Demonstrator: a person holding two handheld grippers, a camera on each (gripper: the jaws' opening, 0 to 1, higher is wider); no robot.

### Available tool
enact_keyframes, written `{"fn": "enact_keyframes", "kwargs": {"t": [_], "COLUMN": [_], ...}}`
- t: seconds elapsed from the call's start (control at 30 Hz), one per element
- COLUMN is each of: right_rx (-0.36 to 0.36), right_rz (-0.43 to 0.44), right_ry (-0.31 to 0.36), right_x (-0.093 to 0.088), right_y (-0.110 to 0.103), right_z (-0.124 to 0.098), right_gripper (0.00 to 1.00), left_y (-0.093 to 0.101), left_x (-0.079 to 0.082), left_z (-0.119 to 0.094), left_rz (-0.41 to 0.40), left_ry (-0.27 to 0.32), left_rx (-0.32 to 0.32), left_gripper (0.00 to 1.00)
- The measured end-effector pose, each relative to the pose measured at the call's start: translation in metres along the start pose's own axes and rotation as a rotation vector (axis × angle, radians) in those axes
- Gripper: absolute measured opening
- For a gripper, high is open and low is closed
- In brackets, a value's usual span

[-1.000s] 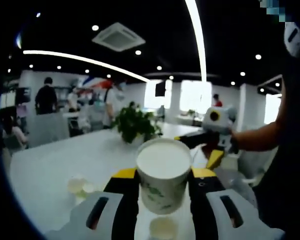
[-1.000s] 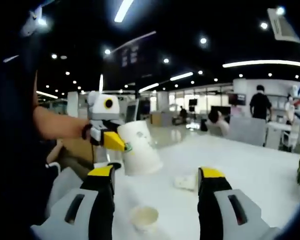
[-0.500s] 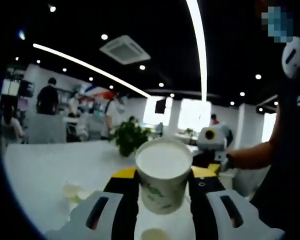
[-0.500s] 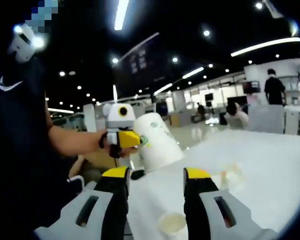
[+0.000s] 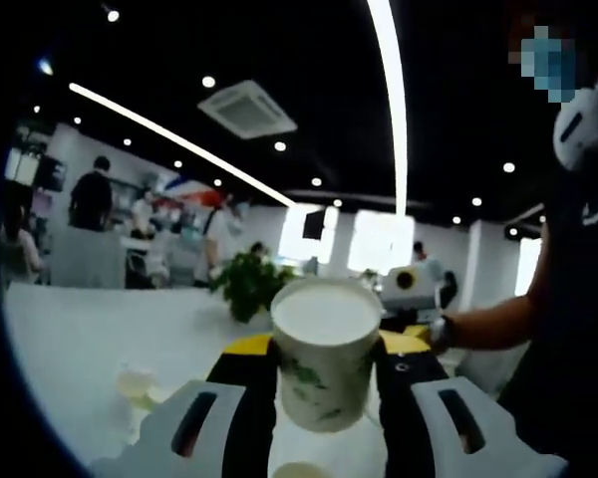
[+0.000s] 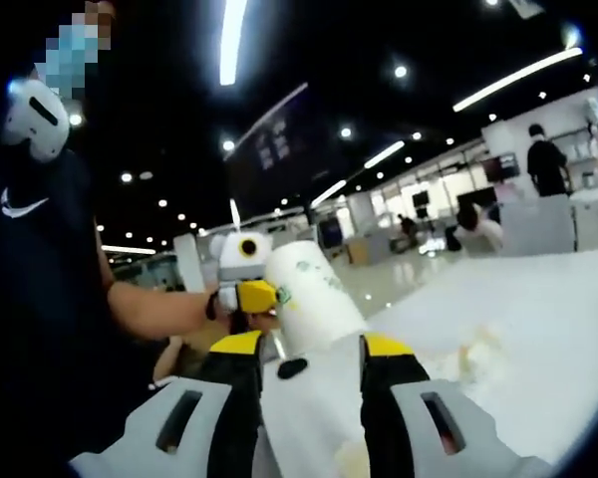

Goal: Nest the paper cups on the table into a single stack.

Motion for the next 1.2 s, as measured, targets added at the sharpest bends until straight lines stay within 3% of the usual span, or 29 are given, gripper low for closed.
{"fn": "enact_keyframes", "kwargs": {"t": [0.17, 0.33, 0.57, 0.67, 0.8, 1.0, 1.2], "right_rx": [0.027, 0.052, 0.112, 0.14, 0.167, 0.204, 0.22], "right_rz": [0.008, 0.009, 0.038, 0.05, 0.054, 0.061, 0.065], "right_ry": [-0.006, 0.0, 0.038, 0.051, 0.044, 0.023, 0.02], "right_x": [-0.001, 0.003, 0.013, 0.018, 0.019, 0.018, 0.019], "right_y": [-0.005, -0.01, -0.02, -0.023, -0.027, -0.034, -0.036], "right_z": [0.008, 0.015, 0.011, 0.009, 0.011, 0.014, 0.017], "right_gripper": [0.35, 0.35, 0.22, 0.16, 0.08, 0.06, 0.03], "left_y": [0.003, 0.008, 0.016, 0.022, 0.024, 0.026, 0.025], "left_x": [0.007, 0.003, -0.002, -0.009, -0.017, -0.034, -0.039], "left_z": [-0.002, 0.0, -0.011, -0.015, -0.015, -0.013, -0.012], "left_rz": [-0.021, -0.017, 0.006, 0.037, 0.073, 0.118, 0.124], "left_ry": [0.027, 0.011, -0.037, -0.098, -0.143, -0.216, -0.239], "left_rx": [-0.013, -0.033, -0.115, -0.158, -0.164, -0.169, -0.159], "left_gripper": [0.37, 0.37, 0.37, 0.37, 0.36, 0.36, 0.35]}}
Point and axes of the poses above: the point that each gripper's makers call its tool centre point, and the gripper's own axes: z roughly forward along the fingers, y roughly to its right, x roughly out of its top, the point moved 2 cm from there along -z, roughly backward along the fingers, and after that the axes turned 13 degrees about x, right-handed, at the moved point
